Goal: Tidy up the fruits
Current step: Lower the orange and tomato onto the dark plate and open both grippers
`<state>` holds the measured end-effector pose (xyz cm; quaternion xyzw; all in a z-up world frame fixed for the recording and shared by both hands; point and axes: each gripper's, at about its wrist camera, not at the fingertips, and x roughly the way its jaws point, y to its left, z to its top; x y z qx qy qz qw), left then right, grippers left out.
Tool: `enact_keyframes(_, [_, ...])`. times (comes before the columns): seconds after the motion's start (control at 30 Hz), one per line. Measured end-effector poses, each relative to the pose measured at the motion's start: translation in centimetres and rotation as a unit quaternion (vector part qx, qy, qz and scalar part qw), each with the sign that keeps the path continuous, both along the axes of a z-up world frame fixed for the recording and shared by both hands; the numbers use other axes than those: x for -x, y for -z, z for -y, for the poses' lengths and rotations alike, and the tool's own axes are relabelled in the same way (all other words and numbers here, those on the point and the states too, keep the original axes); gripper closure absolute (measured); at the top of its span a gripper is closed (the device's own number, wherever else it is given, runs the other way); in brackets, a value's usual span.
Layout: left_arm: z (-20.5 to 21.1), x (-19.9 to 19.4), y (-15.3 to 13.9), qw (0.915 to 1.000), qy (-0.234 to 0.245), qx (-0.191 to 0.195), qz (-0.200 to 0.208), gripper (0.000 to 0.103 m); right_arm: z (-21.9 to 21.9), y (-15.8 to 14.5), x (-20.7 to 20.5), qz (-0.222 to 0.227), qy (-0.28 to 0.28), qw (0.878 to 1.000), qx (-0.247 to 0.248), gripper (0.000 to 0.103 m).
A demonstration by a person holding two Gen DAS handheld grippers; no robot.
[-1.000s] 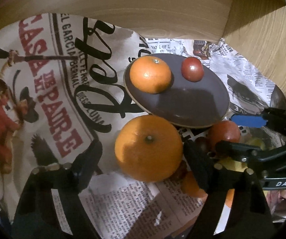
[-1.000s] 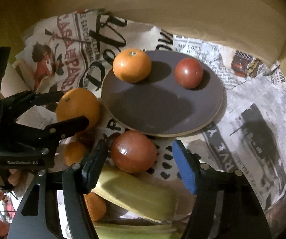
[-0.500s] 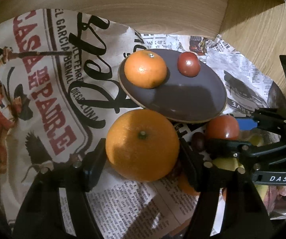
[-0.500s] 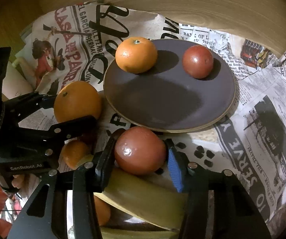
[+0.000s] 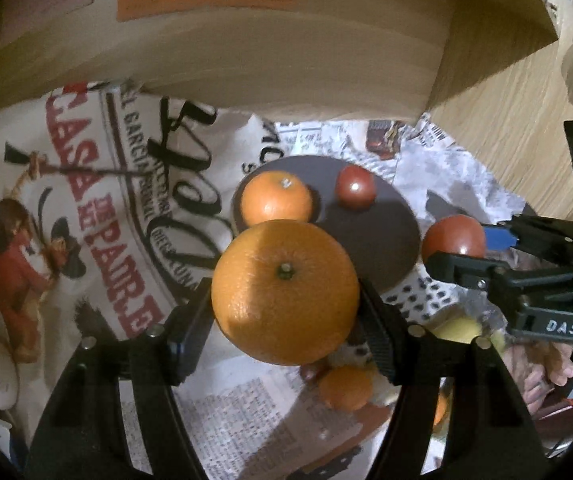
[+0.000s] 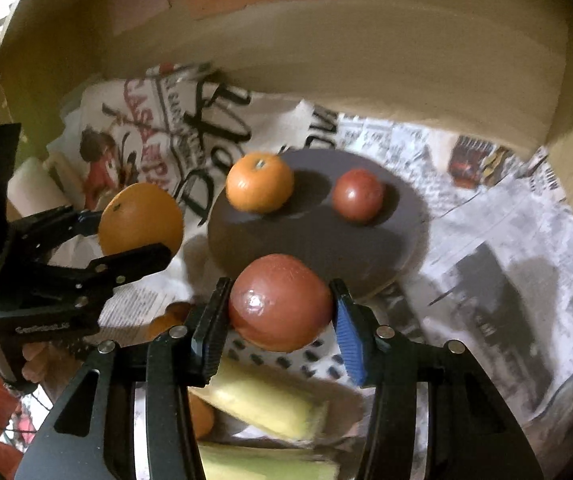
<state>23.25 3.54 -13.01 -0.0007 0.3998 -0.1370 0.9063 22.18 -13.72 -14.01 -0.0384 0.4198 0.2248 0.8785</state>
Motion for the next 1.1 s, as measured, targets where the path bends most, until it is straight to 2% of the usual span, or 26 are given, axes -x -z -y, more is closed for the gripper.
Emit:
enact_keyframes(0.17, [1.2,-1.5,-0.2,1.0,0.004,0.0,-0.003,0.034,1.2,-0.9,-1.3,0.01,0.011,1.0,-0.002,0.058])
enact_keyframes(0.4, [2.8,-4.1,1.2,0.9995,0.007,-0.005,-0.03,0.034,2.6,-0.8,-3.5,0.006,0.02,1.0,0.0,0.058])
enact_keyframes(0.57, [3.4,-5.5,2.3,0.9989,0.003,-0.007,-0.046,0.034,2.6,0.4,-5.5,-0.009,0.018,1.0,0.007,0.058])
enact_keyframes(0.87, [4.0,-6.1,2.6,0.999,0.012,-0.022,-0.037,0.034,2.2,3.3,-8.4,-0.048,0.016,0.999,0.017,0.058])
enact_keyframes(1.1, [4.4,-6.7,3.0,0.999,0.013,-0.023,-0.036,0.033,2.3,4.0,-9.1,-0.058,0.014,0.998,0.018,0.057])
